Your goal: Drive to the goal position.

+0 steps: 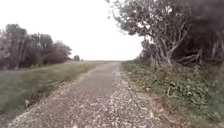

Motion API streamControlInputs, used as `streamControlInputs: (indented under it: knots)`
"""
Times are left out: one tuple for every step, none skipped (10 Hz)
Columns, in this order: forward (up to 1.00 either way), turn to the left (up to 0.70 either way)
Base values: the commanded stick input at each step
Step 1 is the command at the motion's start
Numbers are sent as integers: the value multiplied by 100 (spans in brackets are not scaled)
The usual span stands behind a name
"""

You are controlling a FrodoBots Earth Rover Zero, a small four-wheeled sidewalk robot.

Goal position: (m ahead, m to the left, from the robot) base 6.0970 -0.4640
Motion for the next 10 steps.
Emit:
streamControlInputs:
  knots:
    - [70,0]
    - [70,0]
    - [70,0]
    - [70,0]
    - [70,0]
    - [70,0]
    - [70,0]
    - [70,0]
    - [70,0]
    - [70,0]
